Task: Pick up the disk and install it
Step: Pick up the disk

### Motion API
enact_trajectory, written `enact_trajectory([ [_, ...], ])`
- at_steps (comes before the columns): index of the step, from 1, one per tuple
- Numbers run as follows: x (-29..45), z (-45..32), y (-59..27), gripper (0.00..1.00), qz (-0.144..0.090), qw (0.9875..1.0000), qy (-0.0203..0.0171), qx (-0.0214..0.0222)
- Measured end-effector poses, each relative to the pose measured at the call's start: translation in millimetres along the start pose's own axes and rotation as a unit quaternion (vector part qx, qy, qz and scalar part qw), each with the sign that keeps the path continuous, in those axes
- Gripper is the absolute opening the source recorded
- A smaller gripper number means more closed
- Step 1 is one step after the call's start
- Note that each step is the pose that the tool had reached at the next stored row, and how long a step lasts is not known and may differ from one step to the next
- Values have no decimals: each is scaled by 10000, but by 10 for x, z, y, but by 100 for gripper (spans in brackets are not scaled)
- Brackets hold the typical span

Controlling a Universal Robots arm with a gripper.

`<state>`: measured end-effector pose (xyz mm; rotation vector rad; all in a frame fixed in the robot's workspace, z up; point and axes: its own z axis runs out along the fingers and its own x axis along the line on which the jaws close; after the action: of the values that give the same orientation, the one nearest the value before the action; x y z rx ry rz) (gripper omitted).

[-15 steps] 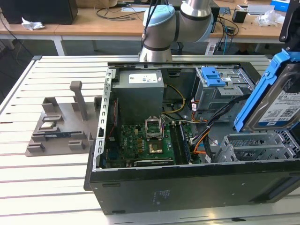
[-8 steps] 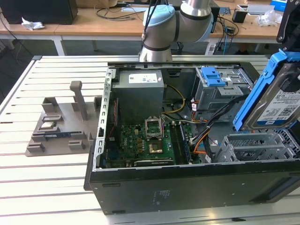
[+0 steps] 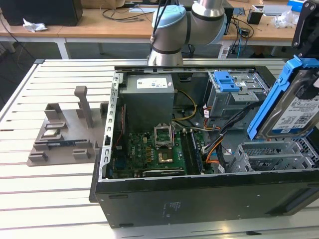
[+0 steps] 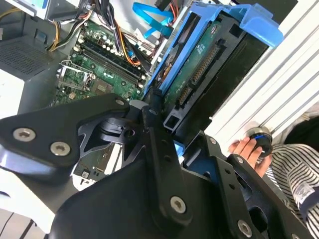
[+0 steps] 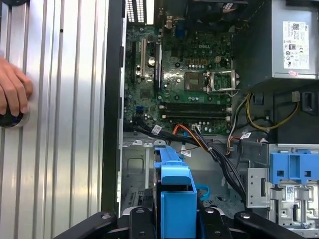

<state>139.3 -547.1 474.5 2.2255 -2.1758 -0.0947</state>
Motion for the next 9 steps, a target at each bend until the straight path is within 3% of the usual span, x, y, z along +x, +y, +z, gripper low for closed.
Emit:
enact_trajectory([
  [3, 2, 58, -46, 36, 43, 10000, -3, 0],
  [7, 4, 87, -48, 36, 273, 9996, -10, 5],
  [9, 40, 105, -48, 36, 284, 9996, -6, 6],
])
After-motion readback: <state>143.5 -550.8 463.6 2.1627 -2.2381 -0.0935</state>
